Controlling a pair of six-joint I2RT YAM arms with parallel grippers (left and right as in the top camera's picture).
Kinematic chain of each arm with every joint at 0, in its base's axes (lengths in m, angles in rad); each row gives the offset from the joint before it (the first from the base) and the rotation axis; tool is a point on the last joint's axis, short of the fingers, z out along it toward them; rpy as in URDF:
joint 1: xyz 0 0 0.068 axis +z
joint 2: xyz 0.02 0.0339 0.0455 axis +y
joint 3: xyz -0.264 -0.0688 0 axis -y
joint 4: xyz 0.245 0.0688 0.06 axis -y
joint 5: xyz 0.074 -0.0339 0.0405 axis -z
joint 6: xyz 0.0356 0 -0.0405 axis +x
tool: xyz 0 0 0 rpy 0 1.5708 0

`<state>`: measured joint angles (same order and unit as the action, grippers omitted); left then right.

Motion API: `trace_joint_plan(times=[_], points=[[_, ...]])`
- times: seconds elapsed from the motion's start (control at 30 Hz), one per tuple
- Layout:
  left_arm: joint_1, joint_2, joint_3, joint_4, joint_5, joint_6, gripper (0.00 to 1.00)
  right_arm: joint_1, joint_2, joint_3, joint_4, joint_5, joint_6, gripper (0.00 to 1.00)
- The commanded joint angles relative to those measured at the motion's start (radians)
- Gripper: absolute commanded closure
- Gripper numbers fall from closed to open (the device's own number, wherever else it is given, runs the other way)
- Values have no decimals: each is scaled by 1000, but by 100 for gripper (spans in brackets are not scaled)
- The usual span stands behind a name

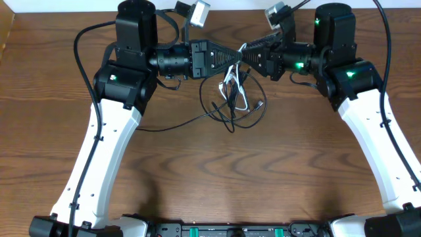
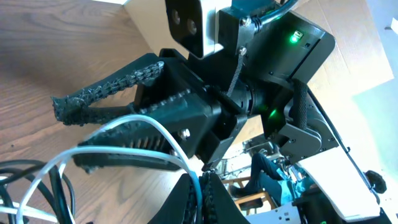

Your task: Untangle cables

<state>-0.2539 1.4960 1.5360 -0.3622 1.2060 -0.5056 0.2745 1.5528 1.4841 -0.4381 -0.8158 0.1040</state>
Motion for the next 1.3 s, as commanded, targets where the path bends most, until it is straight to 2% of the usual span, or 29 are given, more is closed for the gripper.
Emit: trace_joint_plan(times=[0.0, 0.1, 0.27, 0.3, 0.37, 0.4, 0.43, 0.57, 0.63, 0.73, 0.9, 1.0, 1.13, 1.27], points=[[4, -19, 20, 4, 44, -9, 92, 5, -8, -4, 26, 5, 24, 77], [4, -19, 20, 4, 43, -8, 92, 5, -8, -4, 44, 5, 45, 98], [4, -16, 19, -2, 14, 64, 92, -13, -8, -2, 51, 85, 122, 99], [5, -14, 19, -14, -18, 78, 86, -21, -9, 2, 53, 90, 137, 99], [5, -13, 19, -85, -172, 115, 83, -43, -16, 20, 47, 92, 157, 99], [5, -13, 19, -117, -252, 124, 75, -51, -21, 31, 40, 92, 161, 99], [5, -13, 19, -154, -347, 134, 71, -58, -26, 42, 30, 92, 162, 99], [5, -13, 19, -279, -715, 139, 62, -77, -46, 99, -34, 124, 161, 99], [5, -13, 19, -312, -825, 139, 58, -77, -54, 132, -79, 153, 157, 99], [5, -13, 19, -339, -906, 139, 54, -77, -57, 175, -117, 159, 150, 99], [5, 2, 19, -360, -908, 165, 53, -77, -57, 268, -153, 151, 173, 99], [5, 24, 19, -386, -856, 170, 53, -77, -57, 341, -213, 177, 173, 99], [5, 81, 19, -385, -627, 243, 53, -76, -56, 372, -320, 348, 212, 99], [5, 151, 19, -349, -408, 315, 53, -76, -30, 372, -399, 407, 247, 99]])
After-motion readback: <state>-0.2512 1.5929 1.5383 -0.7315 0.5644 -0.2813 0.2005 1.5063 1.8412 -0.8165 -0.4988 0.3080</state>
